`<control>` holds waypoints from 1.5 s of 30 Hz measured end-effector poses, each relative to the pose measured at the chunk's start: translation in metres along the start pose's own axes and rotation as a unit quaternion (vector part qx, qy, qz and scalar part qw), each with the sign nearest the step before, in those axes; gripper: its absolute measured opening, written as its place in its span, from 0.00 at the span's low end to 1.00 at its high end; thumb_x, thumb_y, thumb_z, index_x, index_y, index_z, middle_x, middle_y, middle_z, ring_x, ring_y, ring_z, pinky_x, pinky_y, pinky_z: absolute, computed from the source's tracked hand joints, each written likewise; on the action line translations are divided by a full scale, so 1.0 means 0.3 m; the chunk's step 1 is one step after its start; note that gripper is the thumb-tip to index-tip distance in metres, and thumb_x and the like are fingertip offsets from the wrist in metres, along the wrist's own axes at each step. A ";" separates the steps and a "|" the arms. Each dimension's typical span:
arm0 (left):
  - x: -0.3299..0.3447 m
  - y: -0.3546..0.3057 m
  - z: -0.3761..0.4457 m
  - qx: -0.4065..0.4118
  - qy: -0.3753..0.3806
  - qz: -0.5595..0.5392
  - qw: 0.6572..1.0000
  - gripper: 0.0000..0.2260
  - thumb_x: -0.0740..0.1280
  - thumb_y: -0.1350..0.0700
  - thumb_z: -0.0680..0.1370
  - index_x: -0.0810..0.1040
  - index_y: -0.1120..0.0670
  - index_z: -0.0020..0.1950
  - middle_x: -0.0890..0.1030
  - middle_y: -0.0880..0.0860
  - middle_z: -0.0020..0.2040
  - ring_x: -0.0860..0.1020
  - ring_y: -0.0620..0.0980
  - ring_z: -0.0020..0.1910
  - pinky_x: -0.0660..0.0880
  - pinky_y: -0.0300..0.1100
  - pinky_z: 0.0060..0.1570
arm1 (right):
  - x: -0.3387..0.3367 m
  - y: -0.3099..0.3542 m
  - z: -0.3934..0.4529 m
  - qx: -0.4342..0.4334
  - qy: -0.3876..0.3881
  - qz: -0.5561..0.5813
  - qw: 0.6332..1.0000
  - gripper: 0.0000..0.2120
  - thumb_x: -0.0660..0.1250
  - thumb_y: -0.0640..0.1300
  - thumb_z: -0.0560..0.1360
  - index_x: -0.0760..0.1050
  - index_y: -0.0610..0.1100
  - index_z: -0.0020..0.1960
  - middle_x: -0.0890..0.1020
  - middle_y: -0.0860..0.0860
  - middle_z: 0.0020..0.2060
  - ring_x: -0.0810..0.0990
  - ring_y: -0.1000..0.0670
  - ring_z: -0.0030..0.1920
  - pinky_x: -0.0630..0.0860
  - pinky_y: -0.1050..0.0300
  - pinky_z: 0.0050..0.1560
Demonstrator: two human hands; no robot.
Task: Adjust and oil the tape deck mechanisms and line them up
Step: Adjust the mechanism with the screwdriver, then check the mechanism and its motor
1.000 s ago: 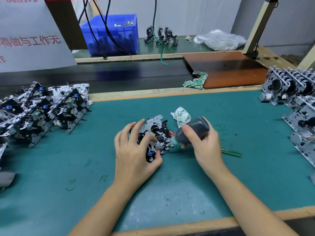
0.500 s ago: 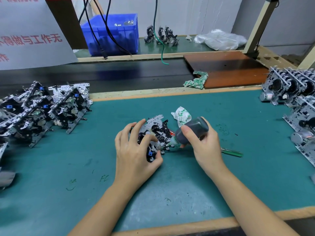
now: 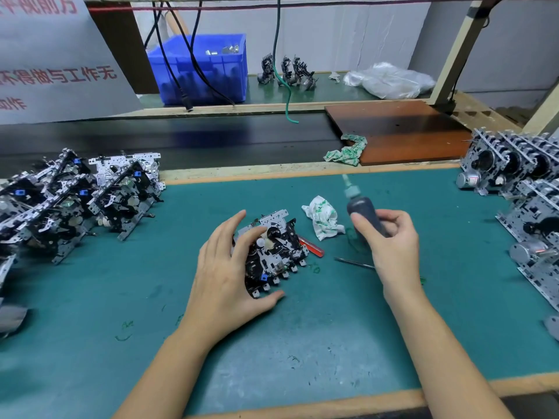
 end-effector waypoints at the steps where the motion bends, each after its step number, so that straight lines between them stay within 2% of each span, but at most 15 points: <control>1: -0.002 0.007 -0.001 -0.002 0.004 0.006 1.000 0.41 0.75 0.40 0.60 0.63 0.46 0.69 0.63 0.52 0.72 0.63 0.52 0.70 0.59 0.45 0.66 | -0.008 -0.004 0.008 -0.001 -0.002 -0.027 1.000 0.14 0.75 0.45 0.68 0.72 0.51 0.47 0.81 0.52 0.43 0.79 0.54 0.43 0.74 0.60 0.45; 5: -0.019 0.020 -0.004 0.001 -0.002 0.039 0.999 0.37 0.69 0.38 0.62 0.66 0.48 0.69 0.69 0.51 0.66 0.69 0.52 0.64 0.61 0.44 0.63 | -0.028 -0.006 0.026 -0.021 -0.004 -0.141 0.990 0.19 0.73 0.42 0.71 0.74 0.45 0.60 0.81 0.48 0.55 0.78 0.48 0.56 0.72 0.51 0.59; 10: -0.027 0.020 -0.003 0.004 -0.011 0.007 1.000 0.34 0.69 0.40 0.62 0.70 0.49 0.66 0.71 0.50 0.61 0.72 0.51 0.56 0.67 0.43 0.57 | -0.030 0.010 0.014 -0.035 -0.022 -0.199 0.979 0.22 0.72 0.41 0.71 0.71 0.44 0.63 0.77 0.47 0.58 0.74 0.46 0.59 0.69 0.52 0.59; 13: -0.050 0.046 -0.002 -0.021 -0.021 -0.091 0.995 0.33 0.71 0.42 0.61 0.69 0.45 0.65 0.70 0.45 0.61 0.71 0.44 0.58 0.64 0.31 0.59 | -0.045 0.185 -0.074 -0.230 -0.102 -0.205 0.946 0.15 0.69 0.46 0.71 0.73 0.43 0.55 0.72 0.50 0.45 0.72 0.48 0.45 0.68 0.57 0.46; 15: -0.061 0.059 -0.001 -0.035 -0.019 -0.166 0.985 0.33 0.72 0.42 0.60 0.66 0.37 0.63 0.69 0.39 0.61 0.69 0.36 0.60 0.61 0.24 0.58 | 0.049 0.238 -0.145 -0.320 0.020 -0.224 0.920 0.13 0.65 0.52 0.72 0.75 0.43 0.50 0.73 0.52 0.39 0.71 0.51 0.39 0.69 0.55 0.42; 18: -0.037 0.050 -0.009 -0.042 0.020 -0.252 0.967 0.35 0.74 0.44 0.59 0.65 0.35 0.63 0.69 0.36 0.62 0.69 0.36 0.62 0.63 0.26 0.60 | 0.186 0.166 -0.244 -0.341 0.230 -0.397 0.821 0.28 0.57 0.67 0.71 0.76 0.46 0.56 0.76 0.54 0.43 0.71 0.52 0.45 0.65 0.57 0.47; 20: -0.005 0.015 -0.019 -0.017 0.056 -0.274 0.960 0.36 0.75 0.46 0.59 0.66 0.39 0.65 0.69 0.39 0.63 0.70 0.39 0.64 0.64 0.28 0.61 | 0.193 0.108 -0.257 -0.316 0.289 -0.482 0.765 0.37 0.52 0.74 0.68 0.75 0.46 0.59 0.77 0.54 0.47 0.73 0.51 0.49 0.63 0.58 0.50; 22: 0.022 -0.017 -0.026 0.008 0.085 -0.281 0.956 0.37 0.76 0.47 0.60 0.65 0.40 0.66 0.68 0.40 0.64 0.69 0.41 0.65 0.63 0.28 0.62 | 0.169 0.096 -0.249 -0.316 0.303 -0.501 0.746 0.40 0.51 0.76 0.65 0.76 0.45 0.56 0.78 0.54 0.44 0.74 0.50 0.47 0.62 0.58 0.50; 27: 0.012 0.012 -0.021 -0.006 0.064 -0.164 0.984 0.43 0.75 0.37 0.58 0.58 0.37 0.68 0.62 0.37 0.67 0.69 0.36 0.63 0.68 0.32 0.59 | 0.122 0.086 -0.249 -0.340 0.306 -0.495 0.739 0.29 0.55 0.71 0.69 0.77 0.46 0.41 0.76 0.53 0.34 0.73 0.49 0.38 0.61 0.58 0.42; 30: -0.011 0.065 -0.024 -0.065 0.029 -0.072 0.995 0.35 0.69 0.29 0.57 0.63 0.41 0.57 0.69 0.35 0.49 0.72 0.34 0.46 0.68 0.30 0.40 | 0.115 0.092 -0.263 -0.357 0.297 -0.461 0.756 0.26 0.55 0.68 0.71 0.75 0.46 0.40 0.74 0.54 0.32 0.69 0.52 0.35 0.60 0.58 0.39; 32: 0.014 0.080 -0.025 -0.078 0.062 -0.047 0.994 0.27 0.63 0.26 0.59 0.65 0.40 0.49 0.71 0.36 0.40 0.71 0.32 0.42 0.64 0.30 0.36 | 0.120 0.102 -0.272 -0.374 0.281 -0.454 0.758 0.24 0.57 0.67 0.71 0.74 0.45 0.38 0.73 0.55 0.32 0.66 0.53 0.34 0.60 0.59 0.38; 36: 0.040 0.041 -0.024 0.009 0.086 -0.024 0.996 0.20 0.60 0.27 0.66 0.65 0.44 0.39 0.67 0.40 0.31 0.67 0.41 0.34 0.63 0.35 0.31 | 0.129 0.102 -0.281 -0.377 0.256 -0.461 0.761 0.27 0.57 0.68 0.70 0.73 0.44 0.35 0.73 0.54 0.30 0.71 0.50 0.31 0.62 0.57 0.37; 38: 0.028 0.030 -0.027 0.026 0.068 -0.026 0.997 0.22 0.62 0.29 0.66 0.68 0.48 0.37 0.66 0.42 0.30 0.65 0.43 0.31 0.68 0.41 0.30 | 0.116 0.092 -0.267 -0.347 0.246 -0.452 0.784 0.27 0.57 0.68 0.70 0.75 0.44 0.36 0.74 0.54 0.30 0.72 0.49 0.32 0.62 0.58 0.38; 41: -0.001 -0.004 -0.032 0.040 0.017 -0.023 0.999 0.21 0.66 0.34 0.65 0.71 0.52 0.33 0.69 0.44 0.27 0.64 0.41 0.26 0.70 0.41 0.25 | 0.088 0.071 -0.237 -0.286 0.252 -0.427 0.820 0.28 0.56 0.68 0.69 0.78 0.45 0.43 0.73 0.56 0.33 0.71 0.51 0.36 0.66 0.58 0.40; 45: -0.014 -0.061 -0.046 0.053 -0.032 -0.003 0.998 0.22 0.67 0.37 0.65 0.68 0.54 0.28 0.68 0.47 0.24 0.66 0.46 0.22 0.68 0.40 0.20 | 0.083 0.084 -0.240 -0.334 0.257 -0.443 0.792 0.24 0.59 0.65 0.70 0.77 0.44 0.40 0.67 0.59 0.33 0.66 0.55 0.35 0.66 0.60 0.37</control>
Point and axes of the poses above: each hand's wrist, its own z-axis towards the middle knuckle, its own x-axis out of the palm, y = z × x, the point moved 9 cm from there along z, towards the middle knuckle
